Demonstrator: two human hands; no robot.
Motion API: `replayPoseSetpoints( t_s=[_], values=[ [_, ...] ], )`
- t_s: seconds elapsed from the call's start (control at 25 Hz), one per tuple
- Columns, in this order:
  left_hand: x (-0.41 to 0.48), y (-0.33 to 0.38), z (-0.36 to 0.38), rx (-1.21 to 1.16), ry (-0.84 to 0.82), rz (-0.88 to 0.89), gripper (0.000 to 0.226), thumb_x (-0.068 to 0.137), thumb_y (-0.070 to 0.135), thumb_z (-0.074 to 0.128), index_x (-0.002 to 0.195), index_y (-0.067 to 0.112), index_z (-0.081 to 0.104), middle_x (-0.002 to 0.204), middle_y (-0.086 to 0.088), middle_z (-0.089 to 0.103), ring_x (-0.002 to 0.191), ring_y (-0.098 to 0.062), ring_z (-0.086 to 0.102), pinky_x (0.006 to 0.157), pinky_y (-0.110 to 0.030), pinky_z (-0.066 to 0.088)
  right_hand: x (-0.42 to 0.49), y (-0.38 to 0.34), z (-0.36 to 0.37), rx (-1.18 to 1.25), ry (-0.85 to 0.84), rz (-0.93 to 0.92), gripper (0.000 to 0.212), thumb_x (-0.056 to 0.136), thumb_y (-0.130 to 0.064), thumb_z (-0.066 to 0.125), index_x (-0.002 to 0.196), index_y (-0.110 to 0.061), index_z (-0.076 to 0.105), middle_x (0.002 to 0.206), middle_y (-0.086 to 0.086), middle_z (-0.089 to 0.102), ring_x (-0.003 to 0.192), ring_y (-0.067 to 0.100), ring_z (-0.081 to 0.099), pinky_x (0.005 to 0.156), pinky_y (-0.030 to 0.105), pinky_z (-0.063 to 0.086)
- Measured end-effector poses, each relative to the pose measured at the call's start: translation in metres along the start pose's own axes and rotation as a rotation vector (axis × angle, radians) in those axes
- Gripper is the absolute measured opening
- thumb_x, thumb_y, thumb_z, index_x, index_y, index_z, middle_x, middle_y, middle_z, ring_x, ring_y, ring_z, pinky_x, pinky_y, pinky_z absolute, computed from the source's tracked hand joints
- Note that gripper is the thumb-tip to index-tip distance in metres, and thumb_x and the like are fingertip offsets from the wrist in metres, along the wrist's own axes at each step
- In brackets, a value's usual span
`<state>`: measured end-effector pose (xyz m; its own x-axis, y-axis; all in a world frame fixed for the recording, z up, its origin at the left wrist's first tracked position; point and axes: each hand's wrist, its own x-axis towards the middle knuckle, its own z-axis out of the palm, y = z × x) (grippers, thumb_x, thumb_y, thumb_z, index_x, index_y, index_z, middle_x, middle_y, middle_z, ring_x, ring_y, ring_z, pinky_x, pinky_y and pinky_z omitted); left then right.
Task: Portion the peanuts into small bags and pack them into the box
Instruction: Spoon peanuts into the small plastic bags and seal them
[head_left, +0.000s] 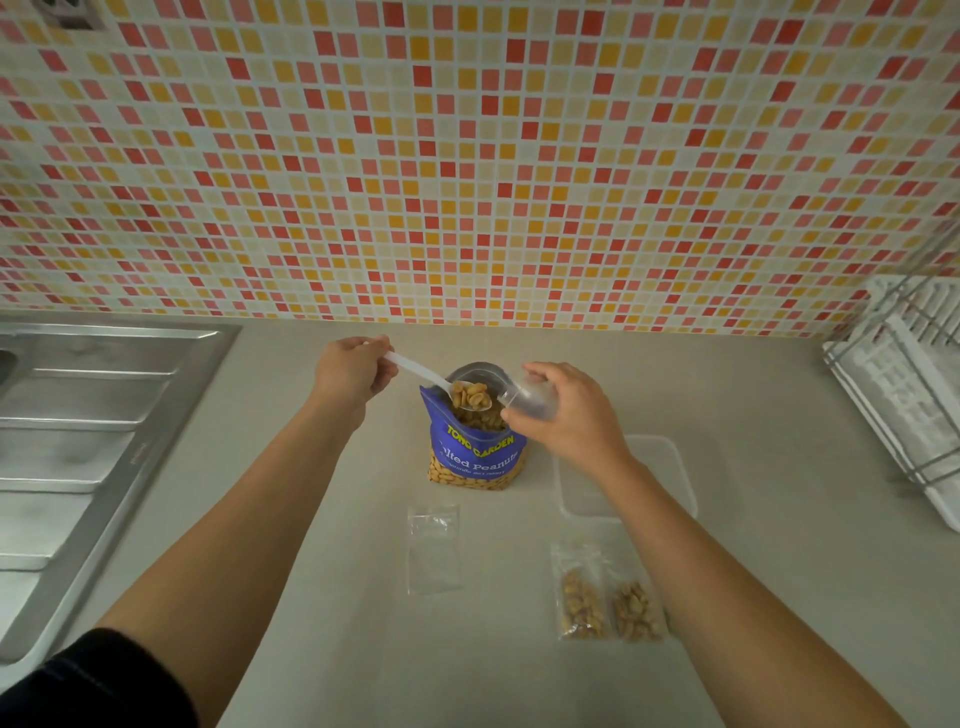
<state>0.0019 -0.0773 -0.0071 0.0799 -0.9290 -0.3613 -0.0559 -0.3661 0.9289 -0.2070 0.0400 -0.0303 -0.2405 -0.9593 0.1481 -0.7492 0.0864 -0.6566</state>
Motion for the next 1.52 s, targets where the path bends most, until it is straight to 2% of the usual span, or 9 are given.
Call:
replayPoseSetpoints(
  t_s=[0.2,0.48,0.68,0.88,1.0,1.08,1.32,1.44,1.52],
  values=[
    [0.0,0.03,0.002,-0.024,-0.026,0.015,0.013,0.091,0.014,0.053,0.093,0.003,0.061,0.07,-0.007,0.054,0.061,-0.013,0.053,0.056,-0.018,0.047,0.003,-0.008,0.007,0.016,0.017,-0.007,0.06,0.066,-0.044,0.075,0.119,-0.024,0.056,0.113,-0.006,0.063,0.104,0.018,0.057,0.09,0.034,0.046],
    [-0.013,0.062,0.014,0.151,-0.123,0.187,0.017,0.09,0.016,0.055,0.089,0.002,0.064,0.068,-0.008,0.059,0.058,-0.013,0.056,0.049,-0.015,0.048,0.002,-0.02,0.017,0.221,0.087,0.044,0.057,0.067,-0.044,0.077,0.118,-0.028,0.057,0.11,-0.012,0.063,0.099,0.006,0.057,0.081,0.023,0.045],
    [-0.061,0.082,0.023,0.396,-0.241,0.579,0.018,0.089,0.021,0.059,0.084,0.007,0.069,0.069,-0.008,0.066,0.061,-0.015,0.063,0.062,-0.021,0.054,0.002,-0.035,0.021,0.429,0.154,0.101,0.046,0.07,-0.037,0.076,0.112,-0.028,0.059,0.106,-0.012,0.065,0.094,0.005,0.06,0.08,0.022,0.049],
    [-0.098,0.1,0.016,0.589,-0.093,0.984,0.022,0.091,0.026,0.055,0.086,0.009,0.068,0.069,-0.01,0.069,0.063,-0.02,0.066,0.066,-0.031,0.055,0.0,-0.043,0.024,0.573,0.199,0.104,0.045,0.075,-0.034,0.073,0.117,-0.025,0.059,0.107,-0.01,0.067,0.093,0.007,0.063,0.077,0.02,0.051],
    [-0.078,0.102,0.002,0.364,0.043,0.875,0.019,0.09,0.024,0.054,0.084,0.011,0.067,0.064,-0.005,0.065,0.06,-0.017,0.065,0.069,-0.037,0.057,-0.004,-0.031,0.021,0.69,0.207,0.167,0.046,0.075,-0.033,0.074,0.118,-0.025,0.058,0.107,-0.01,0.065,0.093,0.009,0.063,0.074,0.018,0.053],
    [-0.058,0.086,-0.004,0.307,-0.005,0.752,0.015,0.089,0.02,0.055,0.082,0.012,0.067,0.063,-0.003,0.063,0.06,-0.02,0.063,0.072,-0.04,0.057,-0.008,-0.019,0.016,0.753,0.191,0.194,0.043,0.076,-0.031,0.075,0.116,-0.026,0.059,0.105,-0.012,0.064,0.092,0.007,0.062,0.069,0.012,0.05],
    [-0.037,0.012,0.013,0.735,-0.396,0.817,0.015,0.089,0.023,0.058,0.09,0.015,0.071,0.074,-0.004,0.069,0.072,-0.022,0.063,0.069,-0.03,0.048,-0.02,0.004,0.015,0.779,0.165,0.227,0.027,0.077,-0.03,0.073,0.099,-0.037,0.06,0.103,-0.001,0.069,0.09,0.009,0.065,0.067,0.015,0.048],
    [-0.03,-0.005,0.024,0.758,-0.271,0.788,0.02,0.09,0.024,0.057,0.09,0.01,0.071,0.077,-0.013,0.072,0.075,-0.03,0.064,0.073,-0.036,0.05,-0.027,0.006,0.021,0.764,0.146,0.242,0.027,0.076,-0.029,0.074,0.098,-0.038,0.06,0.093,-0.009,0.069,0.084,0.006,0.064,0.066,0.022,0.049],
    [-0.026,-0.01,0.03,0.627,-0.143,0.551,0.023,0.089,0.022,0.056,0.081,0.005,0.07,0.067,-0.011,0.071,0.076,-0.031,0.066,0.078,-0.04,0.054,-0.029,0.006,0.025,0.751,0.141,0.262,0.028,0.075,-0.031,0.075,0.097,-0.039,0.06,0.091,-0.01,0.07,0.082,0.006,0.065,0.063,0.026,0.048]
  ],
)
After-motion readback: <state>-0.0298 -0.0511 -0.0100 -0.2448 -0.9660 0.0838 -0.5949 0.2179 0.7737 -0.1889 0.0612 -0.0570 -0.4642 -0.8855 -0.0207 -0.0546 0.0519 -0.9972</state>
